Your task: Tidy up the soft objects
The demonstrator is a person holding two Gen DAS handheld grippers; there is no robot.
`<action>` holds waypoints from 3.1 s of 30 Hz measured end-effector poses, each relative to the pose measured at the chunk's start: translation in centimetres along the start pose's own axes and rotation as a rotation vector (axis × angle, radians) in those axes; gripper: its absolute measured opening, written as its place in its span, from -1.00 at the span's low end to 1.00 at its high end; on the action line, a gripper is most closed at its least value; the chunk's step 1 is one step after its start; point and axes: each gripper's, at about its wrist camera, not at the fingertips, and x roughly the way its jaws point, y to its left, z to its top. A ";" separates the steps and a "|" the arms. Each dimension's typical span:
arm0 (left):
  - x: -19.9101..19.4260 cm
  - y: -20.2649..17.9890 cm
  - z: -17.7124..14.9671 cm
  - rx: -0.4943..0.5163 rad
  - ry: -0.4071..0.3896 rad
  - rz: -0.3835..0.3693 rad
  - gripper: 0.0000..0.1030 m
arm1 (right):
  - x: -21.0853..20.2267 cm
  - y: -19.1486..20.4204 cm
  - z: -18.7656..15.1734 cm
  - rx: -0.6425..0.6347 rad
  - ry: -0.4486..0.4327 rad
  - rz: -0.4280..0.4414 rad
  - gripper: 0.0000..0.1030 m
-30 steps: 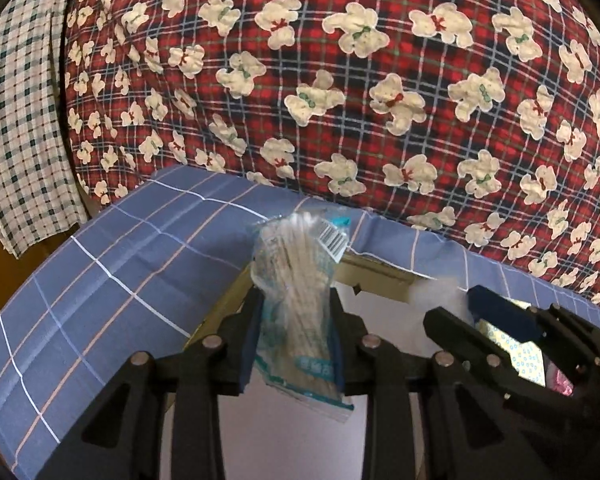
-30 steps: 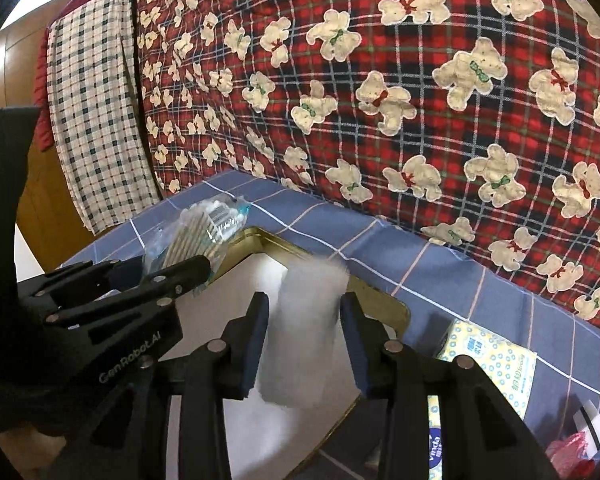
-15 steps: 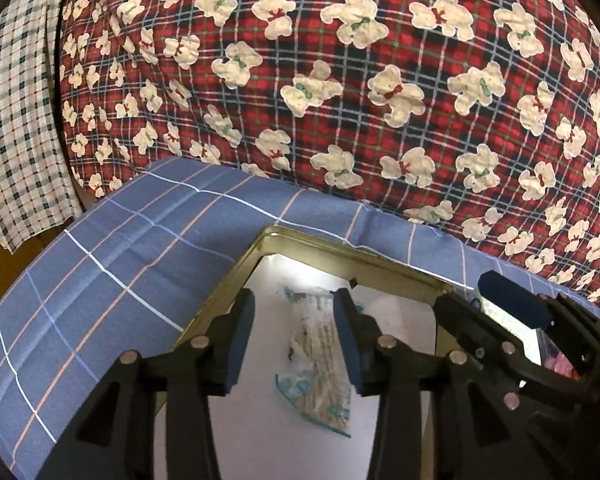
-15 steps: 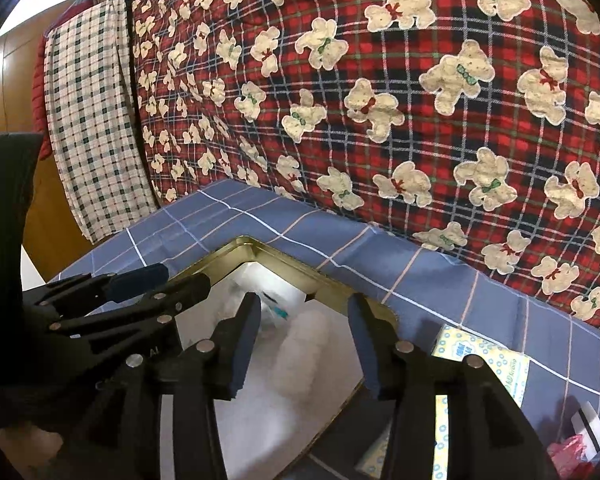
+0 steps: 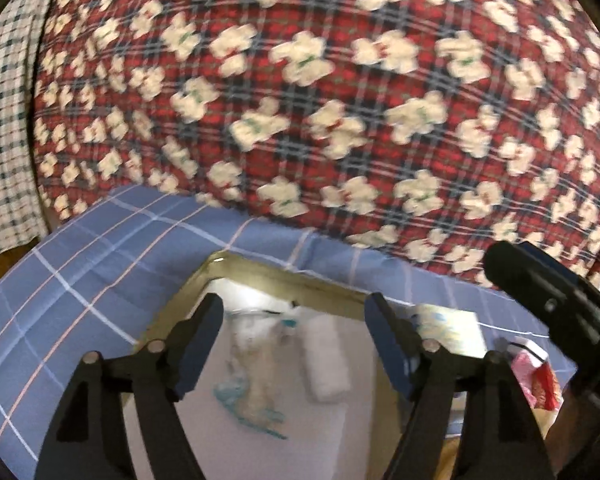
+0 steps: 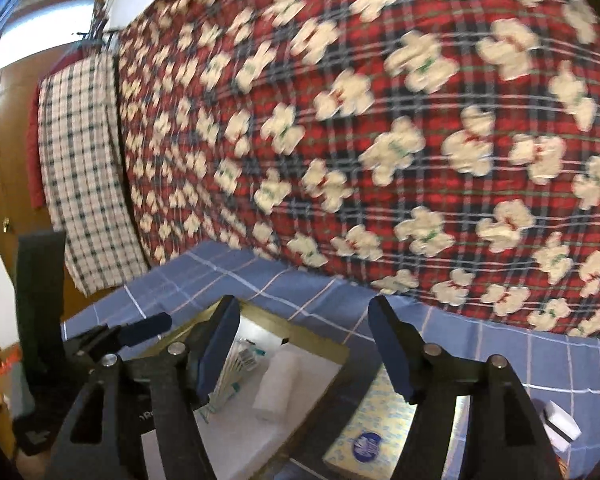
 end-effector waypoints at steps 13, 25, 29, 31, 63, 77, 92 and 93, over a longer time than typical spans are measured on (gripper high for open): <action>-3.2 -10.9 -2.9 0.271 0.013 -0.228 0.51 | -8.7 -10.7 -5.4 -0.018 -0.004 -0.233 0.33; -5.2 -21.5 -9.0 0.510 0.109 -0.421 0.51 | -13.6 -21.5 -8.9 0.308 0.064 -0.361 0.33; -5.5 -23.4 -10.8 0.588 0.124 -0.441 0.51 | -13.0 -21.3 -9.3 0.306 0.109 -0.340 0.33; -5.2 -23.9 -11.4 0.610 0.148 -0.451 0.48 | -12.7 -21.3 -9.4 0.298 0.126 -0.337 0.33; -6.9 -20.9 -7.5 0.504 0.022 -0.547 -0.86 | -9.2 -22.7 -12.3 0.456 0.335 -0.137 0.33; -5.3 -17.6 -5.9 0.417 -0.035 -0.547 -0.86 | -8.1 -21.6 -13.0 0.424 0.373 -0.102 -0.46; -4.9 -16.6 -6.0 0.403 -0.044 -0.512 -0.86 | -10.6 -21.3 -11.2 0.436 0.168 -0.125 -0.46; -4.9 -16.6 -6.1 0.408 -0.049 -0.506 -0.86 | -10.8 -21.2 -11.0 0.436 0.148 -0.123 -0.46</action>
